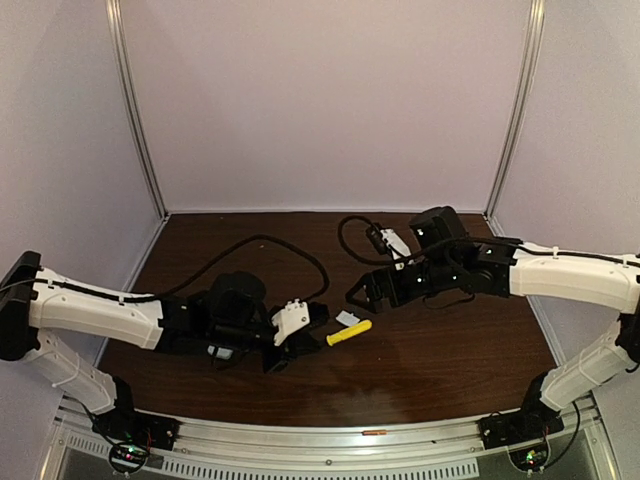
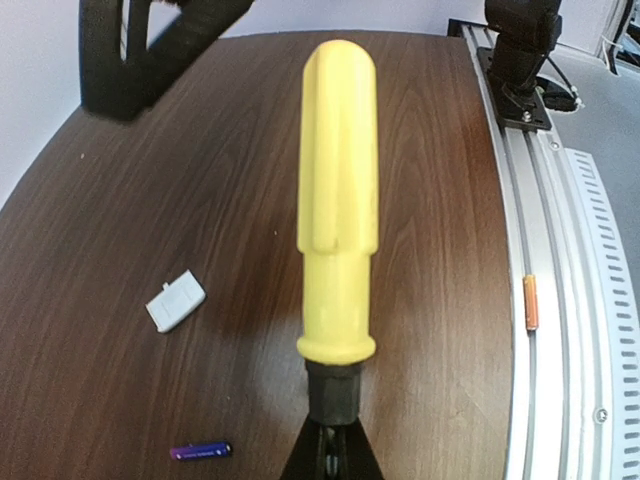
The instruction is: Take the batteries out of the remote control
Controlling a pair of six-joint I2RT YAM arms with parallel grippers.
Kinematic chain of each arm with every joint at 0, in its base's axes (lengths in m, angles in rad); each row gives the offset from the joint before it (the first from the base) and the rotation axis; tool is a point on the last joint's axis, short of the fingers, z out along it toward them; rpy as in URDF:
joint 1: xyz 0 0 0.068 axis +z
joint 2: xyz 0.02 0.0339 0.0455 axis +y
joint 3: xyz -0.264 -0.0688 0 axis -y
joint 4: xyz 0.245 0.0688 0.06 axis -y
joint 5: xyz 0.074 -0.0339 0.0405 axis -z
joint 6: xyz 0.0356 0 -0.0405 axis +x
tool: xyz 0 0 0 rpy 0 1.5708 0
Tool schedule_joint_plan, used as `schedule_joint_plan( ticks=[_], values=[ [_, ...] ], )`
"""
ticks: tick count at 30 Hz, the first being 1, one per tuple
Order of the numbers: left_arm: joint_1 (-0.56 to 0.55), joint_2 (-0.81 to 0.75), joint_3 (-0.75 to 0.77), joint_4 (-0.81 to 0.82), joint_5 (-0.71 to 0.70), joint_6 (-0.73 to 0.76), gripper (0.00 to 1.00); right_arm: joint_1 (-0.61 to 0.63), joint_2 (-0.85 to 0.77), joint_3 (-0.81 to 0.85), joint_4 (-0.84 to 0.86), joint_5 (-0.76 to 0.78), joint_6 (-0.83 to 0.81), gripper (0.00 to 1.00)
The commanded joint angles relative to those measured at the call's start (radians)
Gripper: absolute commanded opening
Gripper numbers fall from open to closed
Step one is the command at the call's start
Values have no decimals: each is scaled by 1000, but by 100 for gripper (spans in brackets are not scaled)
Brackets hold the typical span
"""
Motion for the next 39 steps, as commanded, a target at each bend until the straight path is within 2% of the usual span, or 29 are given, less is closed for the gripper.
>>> schedule_joint_plan(
  ticks=[1,7,13,21,39],
  values=[
    [-3,-22,-51,23,-63,-139,0,-32,-46,22,-20,168,13,100],
    [-2,-12,-87,7,-141,-280,0,-64,-98,-12,-20,346,40,100],
    [-2,31,-80,-76,-326,-479,0,-77,-168,-64,-1,452,64,100],
    [-1,90,-57,-220,-444,-817,0,-78,-195,-97,4,450,75,100],
    [113,158,-38,-327,-466,-1210,0,-78,-235,-133,-3,429,103,100]
  ],
)
